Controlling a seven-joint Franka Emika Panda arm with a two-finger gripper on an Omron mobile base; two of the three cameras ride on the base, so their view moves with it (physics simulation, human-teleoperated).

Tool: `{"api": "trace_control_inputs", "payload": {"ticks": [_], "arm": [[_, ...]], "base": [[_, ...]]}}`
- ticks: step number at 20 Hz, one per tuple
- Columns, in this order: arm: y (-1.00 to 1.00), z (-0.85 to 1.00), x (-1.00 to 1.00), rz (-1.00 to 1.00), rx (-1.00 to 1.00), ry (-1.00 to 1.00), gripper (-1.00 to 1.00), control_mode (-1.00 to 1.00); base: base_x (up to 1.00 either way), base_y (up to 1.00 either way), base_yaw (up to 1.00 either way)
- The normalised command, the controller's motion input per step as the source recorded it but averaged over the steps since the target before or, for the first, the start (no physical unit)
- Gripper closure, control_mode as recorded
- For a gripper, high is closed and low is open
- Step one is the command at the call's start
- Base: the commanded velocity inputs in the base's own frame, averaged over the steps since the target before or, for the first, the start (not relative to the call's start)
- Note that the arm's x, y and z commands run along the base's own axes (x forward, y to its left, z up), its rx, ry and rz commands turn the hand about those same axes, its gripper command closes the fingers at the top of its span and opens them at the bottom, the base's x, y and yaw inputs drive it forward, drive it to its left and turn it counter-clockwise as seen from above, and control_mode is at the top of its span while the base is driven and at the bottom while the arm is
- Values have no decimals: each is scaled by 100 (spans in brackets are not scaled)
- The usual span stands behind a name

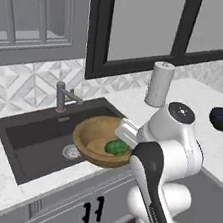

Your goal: Pick the broccoli from the sink and place it in the bowl. Then pick the bowl and place it in the microwave. Then close the microwave door and press the start button.

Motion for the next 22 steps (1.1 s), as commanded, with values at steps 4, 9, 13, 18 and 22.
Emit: {"api": "trace_control_inputs", "payload": {"ticks": [4,9,13,18,22], "arm": [[0,0,0,0,0,0,100,100],[0,0,0,0,0,0,100,100],[0,0,0,0,0,0,100,100],[0,0,0,0,0,0,100,100],[0,0,0,0,0,0,100,100]], "base": [[-12,34,-79],[-9,3,-82],[-1,-12,-84],[0,-31,-85],[0,-53,-78]]}}
